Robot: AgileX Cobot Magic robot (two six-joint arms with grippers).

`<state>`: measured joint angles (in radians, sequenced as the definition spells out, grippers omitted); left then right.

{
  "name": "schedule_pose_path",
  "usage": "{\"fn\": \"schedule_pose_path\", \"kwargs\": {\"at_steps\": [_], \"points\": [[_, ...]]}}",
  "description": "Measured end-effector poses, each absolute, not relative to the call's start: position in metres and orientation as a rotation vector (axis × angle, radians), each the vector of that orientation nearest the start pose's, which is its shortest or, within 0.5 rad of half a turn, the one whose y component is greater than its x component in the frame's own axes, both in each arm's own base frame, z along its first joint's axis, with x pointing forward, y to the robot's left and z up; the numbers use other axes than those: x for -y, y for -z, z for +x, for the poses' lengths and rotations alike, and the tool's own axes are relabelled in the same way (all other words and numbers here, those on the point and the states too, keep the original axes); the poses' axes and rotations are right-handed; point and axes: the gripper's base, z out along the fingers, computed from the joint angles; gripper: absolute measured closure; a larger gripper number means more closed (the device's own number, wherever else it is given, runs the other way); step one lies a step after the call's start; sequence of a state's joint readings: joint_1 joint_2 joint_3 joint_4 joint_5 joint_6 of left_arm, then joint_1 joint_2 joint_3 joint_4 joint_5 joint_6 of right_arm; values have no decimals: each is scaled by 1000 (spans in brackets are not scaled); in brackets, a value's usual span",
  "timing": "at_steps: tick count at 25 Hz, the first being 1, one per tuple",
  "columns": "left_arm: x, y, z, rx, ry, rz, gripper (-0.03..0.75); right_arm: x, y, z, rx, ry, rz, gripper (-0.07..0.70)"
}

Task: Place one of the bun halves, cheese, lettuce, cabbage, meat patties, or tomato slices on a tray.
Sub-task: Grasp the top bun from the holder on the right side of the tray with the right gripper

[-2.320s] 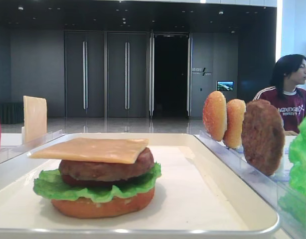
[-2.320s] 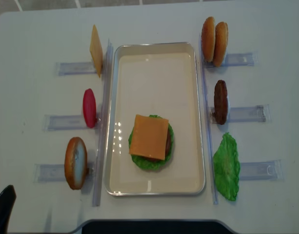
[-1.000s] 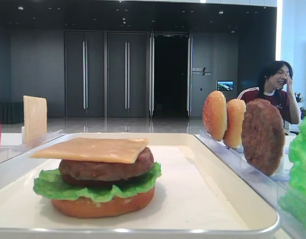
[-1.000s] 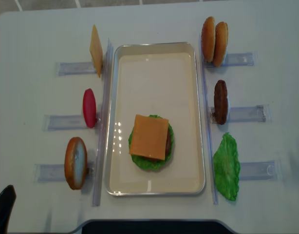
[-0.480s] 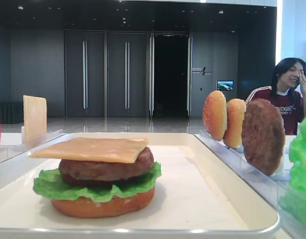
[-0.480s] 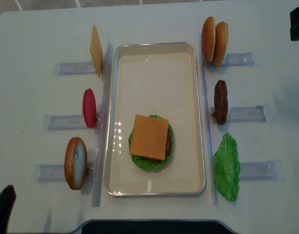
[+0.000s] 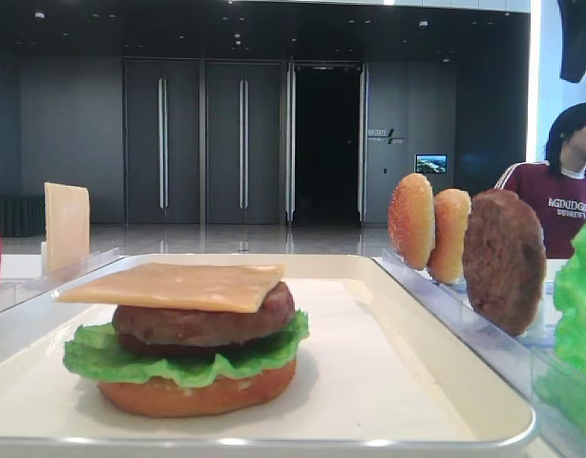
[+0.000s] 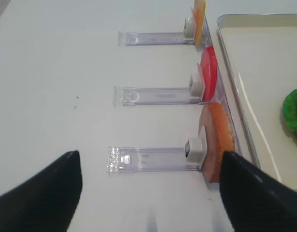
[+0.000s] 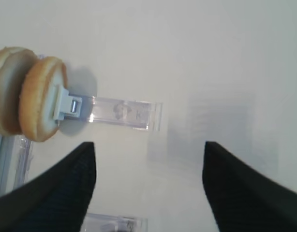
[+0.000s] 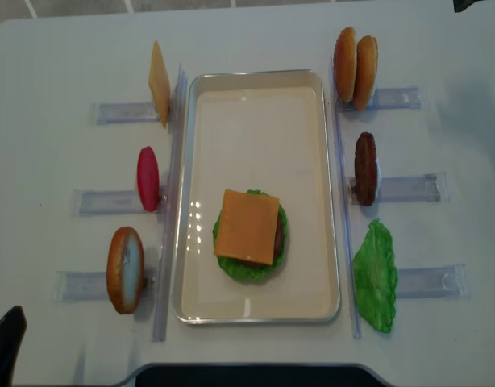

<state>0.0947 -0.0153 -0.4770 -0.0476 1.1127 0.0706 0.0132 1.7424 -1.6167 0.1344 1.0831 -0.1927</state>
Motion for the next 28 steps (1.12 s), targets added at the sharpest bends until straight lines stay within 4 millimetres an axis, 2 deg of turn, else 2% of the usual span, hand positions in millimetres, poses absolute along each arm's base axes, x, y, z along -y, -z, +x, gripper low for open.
{"fn": "schedule_pose_path", "kwargs": {"at_steps": [9,14,18,23,28], "points": [[5,-267,-7,-2103,-42,-22,24,-17,-316,421,-2687,-124,-257,153],[4,-267,-7,-2103,-43,-22,24,-17,-319,425,-2698,-130,-252,153],[4,-267,-7,-2103,-43,-22,24,-20,-328,424,-2706,-157,-156,153],[4,-267,-7,-2103,-43,-22,24,-47,-330,422,-2717,-207,-97,153],[4,-267,-7,-2103,-43,-22,24,-93,-332,417,-2694,-272,-108,153]]}}
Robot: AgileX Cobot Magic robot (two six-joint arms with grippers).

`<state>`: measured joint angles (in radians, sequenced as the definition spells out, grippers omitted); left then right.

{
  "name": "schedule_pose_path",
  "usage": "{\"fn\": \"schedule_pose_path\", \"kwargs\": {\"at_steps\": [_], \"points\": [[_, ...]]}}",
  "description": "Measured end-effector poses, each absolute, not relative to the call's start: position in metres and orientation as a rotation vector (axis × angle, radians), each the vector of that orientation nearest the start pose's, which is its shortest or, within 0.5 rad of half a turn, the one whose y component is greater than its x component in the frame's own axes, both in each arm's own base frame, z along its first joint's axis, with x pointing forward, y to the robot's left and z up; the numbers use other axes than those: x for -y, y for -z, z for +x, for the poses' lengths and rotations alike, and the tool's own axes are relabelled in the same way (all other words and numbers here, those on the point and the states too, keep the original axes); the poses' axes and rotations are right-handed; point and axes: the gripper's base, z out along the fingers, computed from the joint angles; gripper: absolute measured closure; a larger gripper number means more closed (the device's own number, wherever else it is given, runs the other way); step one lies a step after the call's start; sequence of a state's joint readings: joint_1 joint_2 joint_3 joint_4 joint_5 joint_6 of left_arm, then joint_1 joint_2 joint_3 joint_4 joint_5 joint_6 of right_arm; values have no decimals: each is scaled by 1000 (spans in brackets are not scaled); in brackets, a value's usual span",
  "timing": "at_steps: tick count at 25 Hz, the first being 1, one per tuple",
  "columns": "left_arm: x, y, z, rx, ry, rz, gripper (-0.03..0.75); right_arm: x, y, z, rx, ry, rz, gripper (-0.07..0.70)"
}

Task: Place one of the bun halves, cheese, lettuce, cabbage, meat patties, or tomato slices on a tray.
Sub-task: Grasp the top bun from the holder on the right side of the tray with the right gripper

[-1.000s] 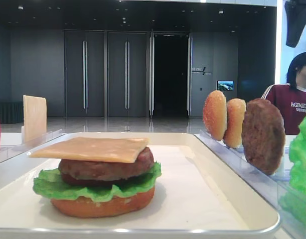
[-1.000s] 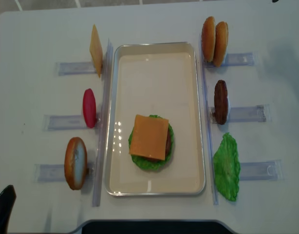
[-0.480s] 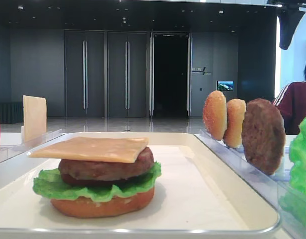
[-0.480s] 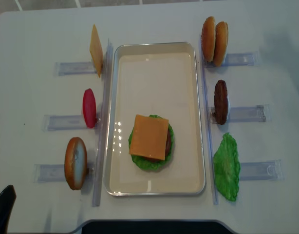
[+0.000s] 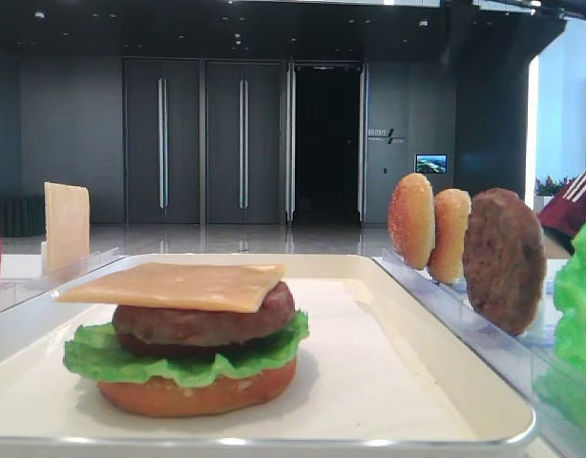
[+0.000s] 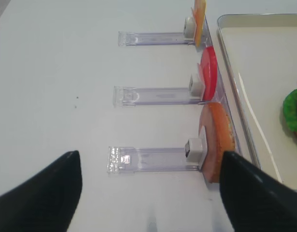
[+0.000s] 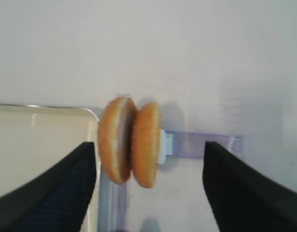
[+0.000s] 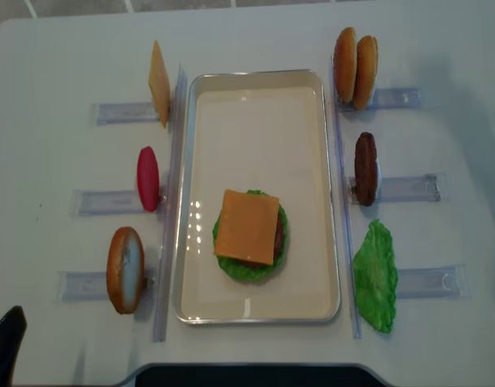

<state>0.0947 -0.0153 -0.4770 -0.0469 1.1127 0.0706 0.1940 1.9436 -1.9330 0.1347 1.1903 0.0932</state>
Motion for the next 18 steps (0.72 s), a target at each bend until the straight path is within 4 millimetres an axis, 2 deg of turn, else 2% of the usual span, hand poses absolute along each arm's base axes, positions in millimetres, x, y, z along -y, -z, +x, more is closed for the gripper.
{"fn": "schedule_pose_path", "kwargs": {"at_steps": [4,8,12,18], "points": [[4,-267,-7,-2103,-43,-22,24,-130,-332,414,-2641,-324,-142,153],[4,-267,-7,-2103,-43,-22,24,-157,-321,414,-2639,-326,-216,153],[4,-267,-7,-2103,-43,-22,24,-165,-301,418,-2681,-255,-243,153],[4,-267,-7,-2103,-43,-22,24,-167,-277,425,-2759,-227,-216,153]]}}
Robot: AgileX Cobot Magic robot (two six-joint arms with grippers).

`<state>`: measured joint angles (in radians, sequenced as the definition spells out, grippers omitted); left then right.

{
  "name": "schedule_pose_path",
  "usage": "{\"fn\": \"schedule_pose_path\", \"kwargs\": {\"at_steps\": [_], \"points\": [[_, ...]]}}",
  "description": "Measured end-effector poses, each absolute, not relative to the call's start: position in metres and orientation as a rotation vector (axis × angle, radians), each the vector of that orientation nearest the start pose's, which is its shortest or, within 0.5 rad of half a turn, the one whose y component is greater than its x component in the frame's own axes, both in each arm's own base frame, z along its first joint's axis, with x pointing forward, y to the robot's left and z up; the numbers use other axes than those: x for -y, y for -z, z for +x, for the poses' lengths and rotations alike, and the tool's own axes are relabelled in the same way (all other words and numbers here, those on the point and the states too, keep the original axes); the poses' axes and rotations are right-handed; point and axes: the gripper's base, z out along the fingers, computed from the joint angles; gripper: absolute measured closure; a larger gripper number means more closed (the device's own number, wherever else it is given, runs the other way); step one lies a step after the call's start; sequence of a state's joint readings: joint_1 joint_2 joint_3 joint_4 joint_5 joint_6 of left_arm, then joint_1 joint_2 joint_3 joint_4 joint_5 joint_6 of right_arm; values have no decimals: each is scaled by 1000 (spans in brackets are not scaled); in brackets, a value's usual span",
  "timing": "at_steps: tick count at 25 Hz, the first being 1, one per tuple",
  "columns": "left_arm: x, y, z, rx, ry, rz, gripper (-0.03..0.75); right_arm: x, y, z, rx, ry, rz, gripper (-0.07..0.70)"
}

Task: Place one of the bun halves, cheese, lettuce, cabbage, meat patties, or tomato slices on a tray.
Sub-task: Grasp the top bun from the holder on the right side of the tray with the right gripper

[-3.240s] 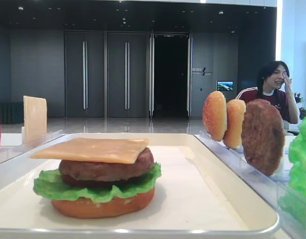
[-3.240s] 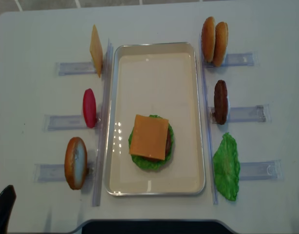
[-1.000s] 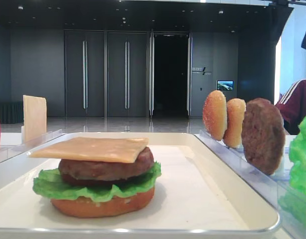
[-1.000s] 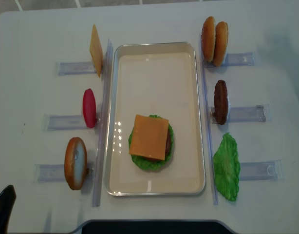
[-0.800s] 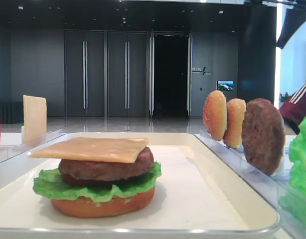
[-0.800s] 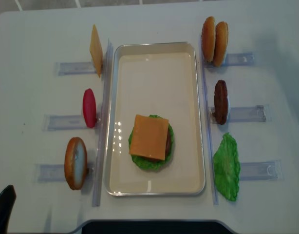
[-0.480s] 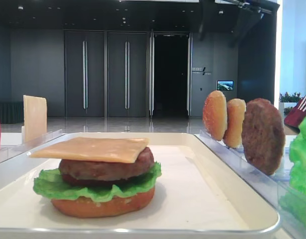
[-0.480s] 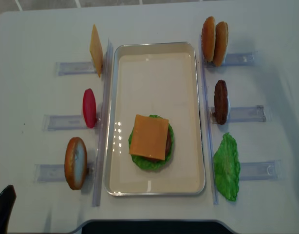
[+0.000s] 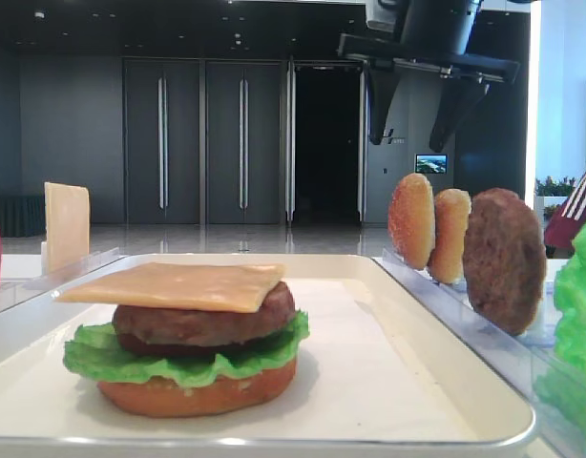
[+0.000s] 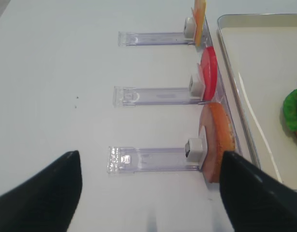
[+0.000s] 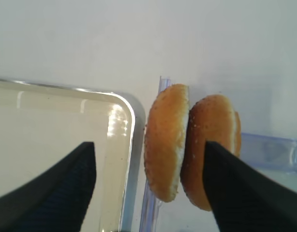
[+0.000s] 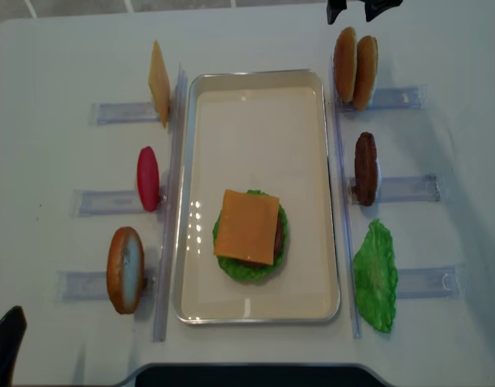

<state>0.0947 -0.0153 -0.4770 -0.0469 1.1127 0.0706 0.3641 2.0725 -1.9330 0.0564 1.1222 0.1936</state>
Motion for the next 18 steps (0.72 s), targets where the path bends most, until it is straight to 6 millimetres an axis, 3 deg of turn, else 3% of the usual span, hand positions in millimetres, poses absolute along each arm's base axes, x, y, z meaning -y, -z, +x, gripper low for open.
{"fn": "schedule_pose_path", "kwargs": {"at_steps": [5,18], "points": [[4,-267,-7,-2103,-43,-22,24,-169,-266,428,-2789,-227,-190,153],[4,-267,-7,-2103,-43,-22,24,-170,-259,430,-2799,-229,-178,153]]}}
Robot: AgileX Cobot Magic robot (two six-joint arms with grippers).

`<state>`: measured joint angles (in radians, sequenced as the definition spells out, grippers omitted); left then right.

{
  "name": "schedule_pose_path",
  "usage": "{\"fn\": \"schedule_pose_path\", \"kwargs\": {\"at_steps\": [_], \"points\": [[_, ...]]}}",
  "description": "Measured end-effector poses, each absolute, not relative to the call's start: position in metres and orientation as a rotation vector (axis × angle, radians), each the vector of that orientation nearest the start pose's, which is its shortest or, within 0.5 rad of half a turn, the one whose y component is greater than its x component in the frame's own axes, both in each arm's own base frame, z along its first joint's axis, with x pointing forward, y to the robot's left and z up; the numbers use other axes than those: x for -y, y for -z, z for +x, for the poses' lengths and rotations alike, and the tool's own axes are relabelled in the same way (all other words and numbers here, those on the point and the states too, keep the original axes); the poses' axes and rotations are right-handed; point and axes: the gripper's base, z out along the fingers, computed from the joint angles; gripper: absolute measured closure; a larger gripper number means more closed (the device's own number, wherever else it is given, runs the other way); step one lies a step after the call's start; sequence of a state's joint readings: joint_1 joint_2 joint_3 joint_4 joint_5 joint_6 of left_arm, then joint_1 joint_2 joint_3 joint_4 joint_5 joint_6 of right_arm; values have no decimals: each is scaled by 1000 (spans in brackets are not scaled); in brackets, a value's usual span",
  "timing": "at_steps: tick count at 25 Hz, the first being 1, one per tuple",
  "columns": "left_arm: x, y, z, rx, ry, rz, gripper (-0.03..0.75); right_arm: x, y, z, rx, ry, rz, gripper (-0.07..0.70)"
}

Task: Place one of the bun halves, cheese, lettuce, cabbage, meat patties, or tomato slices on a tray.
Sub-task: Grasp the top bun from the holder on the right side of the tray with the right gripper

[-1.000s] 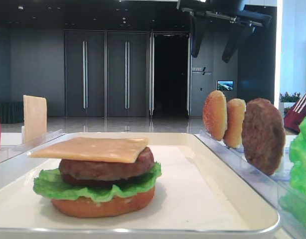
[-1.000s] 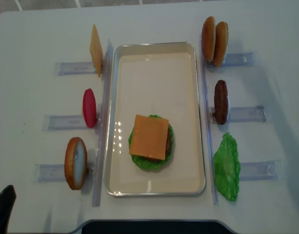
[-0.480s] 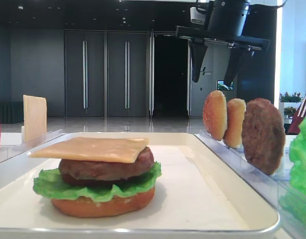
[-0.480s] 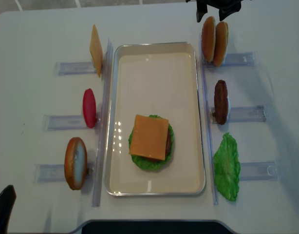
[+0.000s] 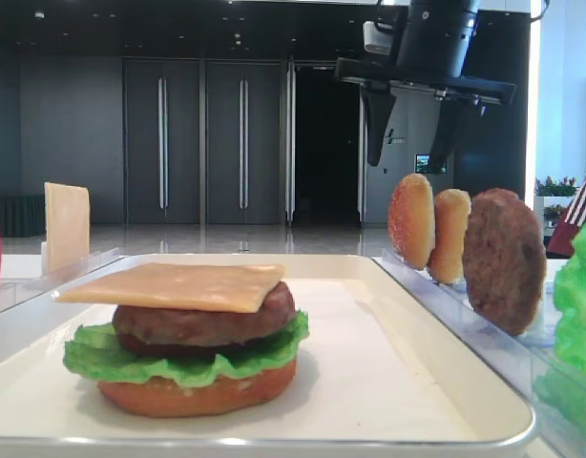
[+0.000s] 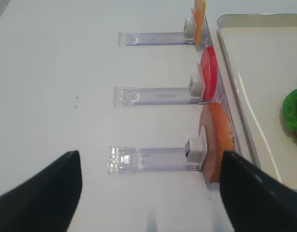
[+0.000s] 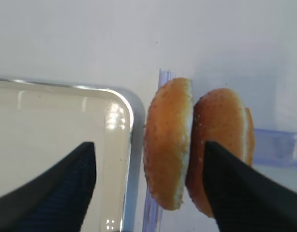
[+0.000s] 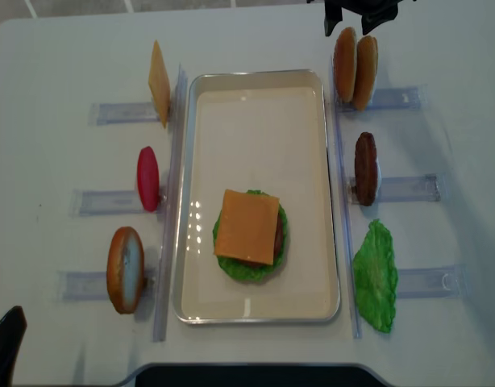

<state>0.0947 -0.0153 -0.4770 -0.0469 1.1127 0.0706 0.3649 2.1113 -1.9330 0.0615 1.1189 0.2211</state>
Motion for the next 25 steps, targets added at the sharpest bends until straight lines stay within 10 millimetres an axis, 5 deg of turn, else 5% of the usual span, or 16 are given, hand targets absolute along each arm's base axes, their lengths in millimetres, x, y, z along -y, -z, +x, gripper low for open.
{"fn": "schedule_pose_path", "kwargs": {"at_steps": [12,21,25], "points": [[4,-267,-7,-2103,-43,-22,24,-173,-233,436,-2859,-223,-171,163],[4,-267,-7,-2103,-43,-22,24,-171,-232,438,-2845,-178,-180,387],[4,-267,-7,-2103,-43,-22,24,-170,-232,438,-2849,-172,-181,402]]}}
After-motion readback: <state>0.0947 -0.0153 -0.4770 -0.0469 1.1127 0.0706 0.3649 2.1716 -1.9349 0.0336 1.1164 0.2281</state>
